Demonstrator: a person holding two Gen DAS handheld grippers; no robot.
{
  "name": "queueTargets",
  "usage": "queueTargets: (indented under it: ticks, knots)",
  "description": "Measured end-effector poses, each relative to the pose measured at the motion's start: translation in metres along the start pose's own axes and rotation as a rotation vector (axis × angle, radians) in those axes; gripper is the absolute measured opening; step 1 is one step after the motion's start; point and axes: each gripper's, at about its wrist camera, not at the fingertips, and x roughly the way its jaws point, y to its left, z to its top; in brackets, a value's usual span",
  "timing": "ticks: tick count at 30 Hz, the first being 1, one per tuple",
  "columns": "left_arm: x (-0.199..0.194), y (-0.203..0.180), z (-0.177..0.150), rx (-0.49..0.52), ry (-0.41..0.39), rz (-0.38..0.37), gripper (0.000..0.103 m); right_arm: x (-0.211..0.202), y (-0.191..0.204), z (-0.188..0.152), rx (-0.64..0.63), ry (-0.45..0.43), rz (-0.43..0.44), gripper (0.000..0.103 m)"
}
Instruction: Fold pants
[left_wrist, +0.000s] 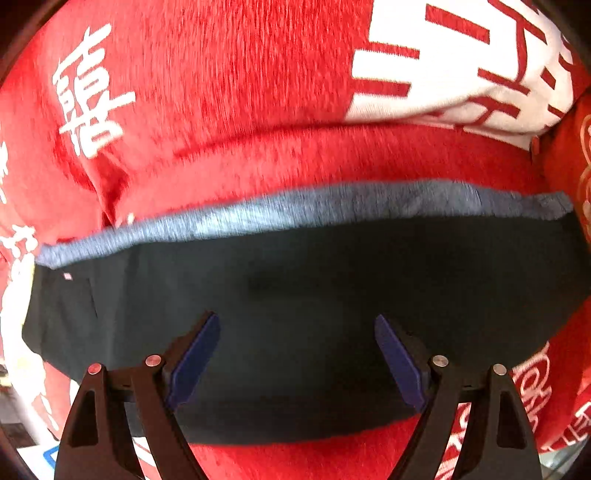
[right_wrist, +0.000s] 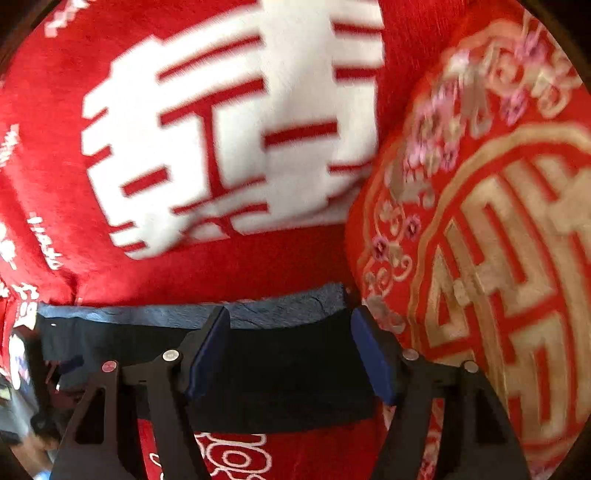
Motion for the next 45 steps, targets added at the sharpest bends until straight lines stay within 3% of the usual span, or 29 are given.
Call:
queueTargets:
  ticks: [1, 2, 6, 9, 11, 15, 19, 28, 33, 36, 39, 45]
  knots:
    - [0.003, 0.001, 0.005, -0.006, -0.001, 0.007, 0.086, 0.003, 0.005, -0.005, -0.013, 0.009, 0.020, 0.050]
    - [0.007, 0.002, 0.010, -0.017, 0.000, 0.014, 0.086, 0.013, 0.010, -0.006, -0.034, 0.042, 0.015, 0.044]
    - [0.032, 0.005, 0.025, -0.050, 0.004, 0.057, 0.086, 0.092, 0.011, -0.011, -0.073, 0.193, -0.053, 0.042]
    - [0.047, 0.014, 0.030, -0.085, 0.006, 0.057, 0.100, 0.142, -0.009, -0.018, -0.020, 0.269, -0.120, 0.041]
    - [0.049, 0.025, 0.036, -0.110, -0.006, 0.043, 0.101, 0.140, -0.014, -0.014, -0.015, 0.194, -0.096, 0.041]
    - [0.057, 0.066, 0.052, -0.206, 0.007, 0.108, 0.101, 0.142, -0.006, -0.015, -0.077, 0.224, -0.122, 0.044]
    - [0.057, 0.112, 0.048, -0.302, 0.052, 0.143, 0.101, 0.133, -0.010, -0.024, -0.020, 0.250, -0.084, 0.047]
    - [0.024, 0.177, 0.019, -0.253, 0.035, 0.228, 0.101, 0.102, 0.007, -0.059, 0.055, 0.261, -0.002, 0.048]
    - [0.059, 0.213, 0.028, -0.297, 0.062, 0.258, 0.101, 0.098, 0.051, -0.076, 0.045, 0.269, 0.020, 0.048]
    - [0.077, 0.224, 0.027, -0.255, 0.029, 0.233, 0.103, 0.100, 0.087, -0.083, 0.030, 0.266, 0.036, 0.048]
    - [0.071, 0.241, 0.026, -0.180, 0.044, 0.210, 0.103, 0.099, 0.121, -0.090, 0.049, 0.261, 0.103, 0.049]
    - [0.034, 0.317, -0.005, -0.083, 0.012, 0.223, 0.103, 0.116, 0.214, -0.126, 0.180, 0.359, 0.445, 0.055]
